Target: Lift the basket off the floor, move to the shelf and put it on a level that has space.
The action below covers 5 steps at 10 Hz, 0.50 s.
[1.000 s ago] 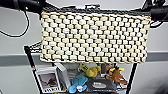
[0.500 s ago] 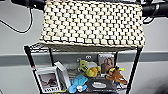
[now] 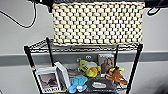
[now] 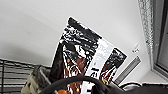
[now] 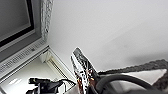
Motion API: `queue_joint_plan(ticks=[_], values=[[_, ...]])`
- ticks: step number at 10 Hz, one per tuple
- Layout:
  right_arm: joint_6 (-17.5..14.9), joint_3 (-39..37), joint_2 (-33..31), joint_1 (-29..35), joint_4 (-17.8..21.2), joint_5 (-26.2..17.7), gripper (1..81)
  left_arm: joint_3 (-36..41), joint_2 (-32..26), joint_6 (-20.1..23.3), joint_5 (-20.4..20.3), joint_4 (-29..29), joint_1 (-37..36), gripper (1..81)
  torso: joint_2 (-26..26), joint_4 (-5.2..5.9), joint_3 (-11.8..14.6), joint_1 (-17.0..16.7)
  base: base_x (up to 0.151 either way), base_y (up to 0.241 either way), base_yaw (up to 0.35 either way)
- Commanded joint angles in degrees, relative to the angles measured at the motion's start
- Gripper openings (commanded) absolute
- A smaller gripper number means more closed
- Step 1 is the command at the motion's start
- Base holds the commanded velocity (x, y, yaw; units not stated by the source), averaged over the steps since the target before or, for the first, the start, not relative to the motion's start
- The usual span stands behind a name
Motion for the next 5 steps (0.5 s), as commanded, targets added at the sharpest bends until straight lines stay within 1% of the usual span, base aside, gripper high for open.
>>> queue_joint_plan(ticks=[1,3,5], values=[[-0.93,-4.76,4.46,8.97,1.08,1.57,1.0,-6.01,3.02,1.06,-6.96,2.80,-9.69,1.0,0.00,0.00,0.00,0.00,0.000,0.000,0.000],[-2.41,-8.00,6.47,7.31,1.00,0.69,1.0,-8.20,3.72,2.38,-5.91,2.88,-8.11,1.0,0.02,0.00,-0.02,0.04,0.000,0.000,0.000],[-4.52,-12.74,9.02,5.02,1.00,-0.97,1.0,-11.18,4.78,4.31,-5.90,2.98,-4.85,1.0,0.06,0.00,-0.06,0.06,0.000,0.000,0.000]])
